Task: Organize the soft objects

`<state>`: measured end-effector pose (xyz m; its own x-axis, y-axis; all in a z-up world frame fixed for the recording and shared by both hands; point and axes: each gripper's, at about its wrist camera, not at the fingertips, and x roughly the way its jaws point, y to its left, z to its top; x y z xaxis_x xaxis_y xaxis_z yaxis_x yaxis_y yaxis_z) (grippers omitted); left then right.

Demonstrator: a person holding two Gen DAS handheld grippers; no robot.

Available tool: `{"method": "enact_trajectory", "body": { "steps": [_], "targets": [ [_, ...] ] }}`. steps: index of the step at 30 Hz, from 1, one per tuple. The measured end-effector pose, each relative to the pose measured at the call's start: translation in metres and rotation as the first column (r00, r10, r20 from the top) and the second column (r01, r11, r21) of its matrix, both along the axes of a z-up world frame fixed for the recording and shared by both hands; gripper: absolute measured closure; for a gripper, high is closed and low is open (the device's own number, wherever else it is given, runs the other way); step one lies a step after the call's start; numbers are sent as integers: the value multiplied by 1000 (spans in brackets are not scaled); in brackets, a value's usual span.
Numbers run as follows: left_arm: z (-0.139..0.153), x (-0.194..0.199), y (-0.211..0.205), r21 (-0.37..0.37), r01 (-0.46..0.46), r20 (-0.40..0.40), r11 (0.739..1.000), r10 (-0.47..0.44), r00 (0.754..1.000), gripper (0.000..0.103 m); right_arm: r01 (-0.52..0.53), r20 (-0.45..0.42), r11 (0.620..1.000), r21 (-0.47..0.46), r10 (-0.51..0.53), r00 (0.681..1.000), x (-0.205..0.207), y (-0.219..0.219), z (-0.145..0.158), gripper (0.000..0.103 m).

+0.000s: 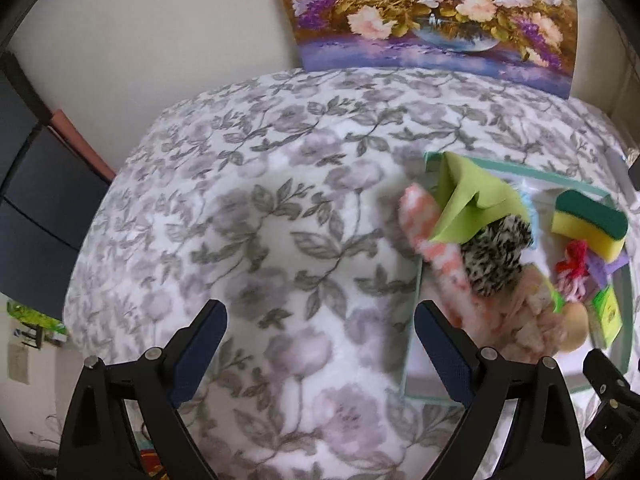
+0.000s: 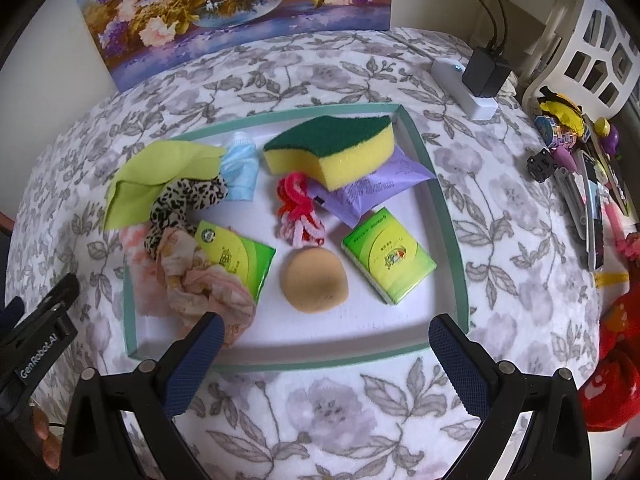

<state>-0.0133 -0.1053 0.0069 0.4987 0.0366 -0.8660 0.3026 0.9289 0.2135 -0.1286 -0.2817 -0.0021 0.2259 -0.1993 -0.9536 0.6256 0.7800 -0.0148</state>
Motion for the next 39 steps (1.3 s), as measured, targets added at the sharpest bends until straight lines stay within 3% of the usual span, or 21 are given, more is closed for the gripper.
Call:
{"method": "enact_trajectory", "body": {
  "steps": [6, 20, 30, 39],
  "targets": [
    [-3, -15, 12, -34, 30, -82, 999, -32, 996, 8, -15, 11, 1000, 3, 15, 1000, -7, 12, 0, 0],
    [4, -44, 32, 17, 47, -34, 999, -47, 998, 8, -16, 23, 1000, -19, 17, 1000, -36, 33, 2, 0],
    [7, -49, 48, -14, 14, -70, 1000, -15, 997, 8, -10, 78, 999, -36, 13, 997, -49, 43, 14, 0],
    [11, -52, 51, -30, 12, -58, 999, -13, 998, 8, -10, 98, 999, -47, 14, 995, -51, 46, 20, 0]
  ]
}}
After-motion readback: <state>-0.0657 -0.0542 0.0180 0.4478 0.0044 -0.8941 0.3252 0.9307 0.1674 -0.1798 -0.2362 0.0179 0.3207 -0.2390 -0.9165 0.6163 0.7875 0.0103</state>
